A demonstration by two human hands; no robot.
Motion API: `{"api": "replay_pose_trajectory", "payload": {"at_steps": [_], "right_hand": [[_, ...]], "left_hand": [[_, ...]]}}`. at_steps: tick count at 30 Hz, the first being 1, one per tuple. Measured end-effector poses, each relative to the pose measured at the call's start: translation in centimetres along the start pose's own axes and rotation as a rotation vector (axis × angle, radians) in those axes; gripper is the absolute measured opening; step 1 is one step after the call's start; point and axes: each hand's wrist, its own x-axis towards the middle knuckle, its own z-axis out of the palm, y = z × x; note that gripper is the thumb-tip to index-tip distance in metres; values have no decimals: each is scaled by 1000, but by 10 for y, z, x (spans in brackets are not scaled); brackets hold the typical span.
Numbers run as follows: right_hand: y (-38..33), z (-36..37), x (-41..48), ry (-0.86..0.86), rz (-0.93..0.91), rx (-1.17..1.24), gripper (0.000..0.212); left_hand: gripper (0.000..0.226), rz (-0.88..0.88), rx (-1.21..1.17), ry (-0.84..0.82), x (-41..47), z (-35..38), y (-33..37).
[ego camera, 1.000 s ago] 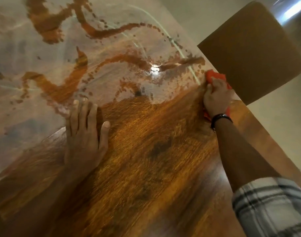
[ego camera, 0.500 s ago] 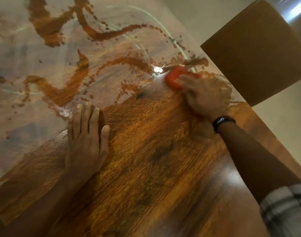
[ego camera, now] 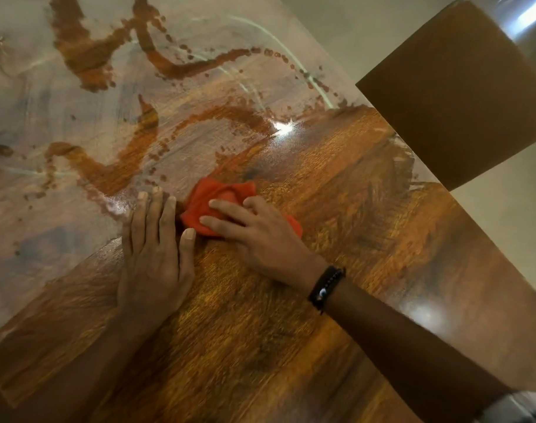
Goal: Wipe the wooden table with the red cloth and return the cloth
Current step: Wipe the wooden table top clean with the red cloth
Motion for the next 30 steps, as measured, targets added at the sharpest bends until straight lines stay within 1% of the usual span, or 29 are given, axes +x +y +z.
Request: {"api": "replay_pose_trajectory", "payload": {"at_steps": [1,3,6,9,11,15,17,19,21,22,26,30], "right_hand": [[18,-7,7,12,8,-8,47],[68,-23,25,84,156,-13,45],[158,-55,43,206,515,7,40],[209,-71,15,315,844,-8,40],[211,-68,-25,358,973,-28,41],[200,-61,-124,412,1153,-62,45],[189,-61,-164,403,1314,-77,45],[185,-61,-178,390,1423,-66,45],[191,-64,-163,386,1446,-49,45],[196,-67,-147,403,1422,-21,44],[206,-77,-46,406,1219,90,41],[185,-66,65,318,989,52,43]], "left_hand": [[63,-2,0,-1,0,0,0],[63,-8,-2,-7,0,1,0],[63,-4,12,-17,0,2,-2],[61,-1,26,-29,0,1,-1],[61,-1,28,-29,0,0,-1],[61,13,41,-38,0,-1,0],[62,19,45,-37,0,-1,0],[62,25,47,-33,0,-1,0],[62,29,56,-32,1,-1,0],[62,28,58,-35,1,-1,1],[63,34,80,-25,2,0,1],[62,37,84,-17,1,0,1]]}}
